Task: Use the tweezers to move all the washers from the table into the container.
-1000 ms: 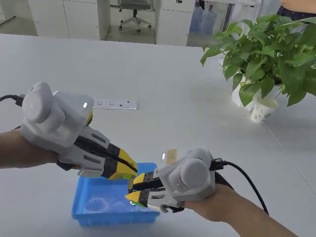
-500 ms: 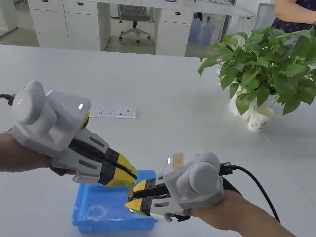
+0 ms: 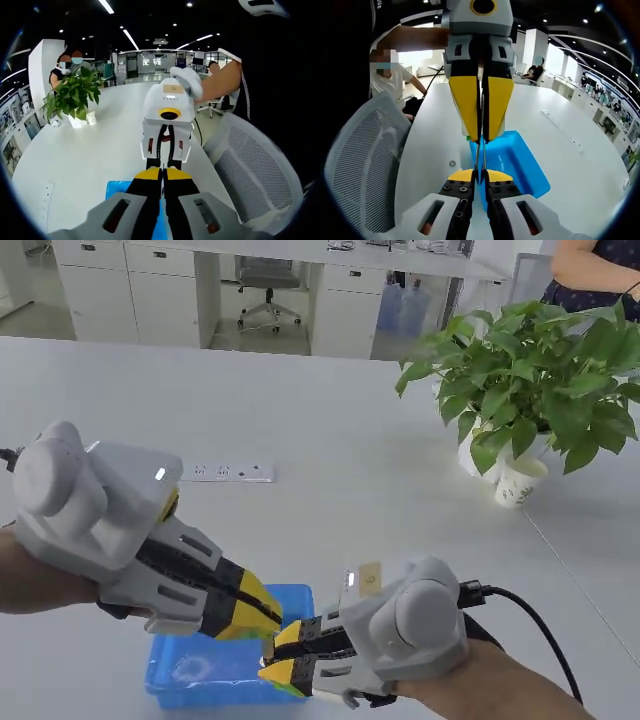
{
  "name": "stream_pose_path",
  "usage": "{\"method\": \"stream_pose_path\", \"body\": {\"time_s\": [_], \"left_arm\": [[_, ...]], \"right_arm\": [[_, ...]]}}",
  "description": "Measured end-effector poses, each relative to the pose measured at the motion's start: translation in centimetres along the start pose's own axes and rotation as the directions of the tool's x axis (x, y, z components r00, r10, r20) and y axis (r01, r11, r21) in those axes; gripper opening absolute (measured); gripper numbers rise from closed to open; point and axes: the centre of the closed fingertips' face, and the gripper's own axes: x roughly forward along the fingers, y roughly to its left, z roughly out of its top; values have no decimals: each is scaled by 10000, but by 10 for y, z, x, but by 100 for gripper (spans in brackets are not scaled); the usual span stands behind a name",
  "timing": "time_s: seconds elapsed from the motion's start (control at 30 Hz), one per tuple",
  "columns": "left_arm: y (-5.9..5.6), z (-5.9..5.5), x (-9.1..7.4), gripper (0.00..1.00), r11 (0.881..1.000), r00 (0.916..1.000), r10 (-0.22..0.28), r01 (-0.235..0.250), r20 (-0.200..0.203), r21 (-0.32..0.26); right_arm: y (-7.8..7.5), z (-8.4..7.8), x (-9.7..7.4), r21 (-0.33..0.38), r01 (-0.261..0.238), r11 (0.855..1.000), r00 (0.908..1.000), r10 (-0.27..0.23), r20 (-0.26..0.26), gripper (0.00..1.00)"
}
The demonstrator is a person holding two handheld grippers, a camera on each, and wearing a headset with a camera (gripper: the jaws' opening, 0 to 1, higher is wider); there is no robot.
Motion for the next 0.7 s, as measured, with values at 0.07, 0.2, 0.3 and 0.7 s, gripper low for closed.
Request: {"method": "stream_pose_path", "body": {"time_s": [0.07,0.2,0.3,0.7], "left_arm": [[-2,-1,1,3,10000,10000,-1,1,20,-31],[-9,-5,6,4,10000,10000,-67,68,20,-71],[-14,-7,9,4,9999,9999,-106,107,65,-119],[-31,-16,20,4,9995,9997,-224,226,57,-219]], "right_arm": [[3,-2,0,11,23,10000,10000,-23,-5,9],[12,-7,2,-20,-23,10000,10000,22,-71,9],[16,-10,2,12,-52,10000,9999,52,-116,9],[35,-24,5,79,-190,9998,9997,191,-158,10]]}}
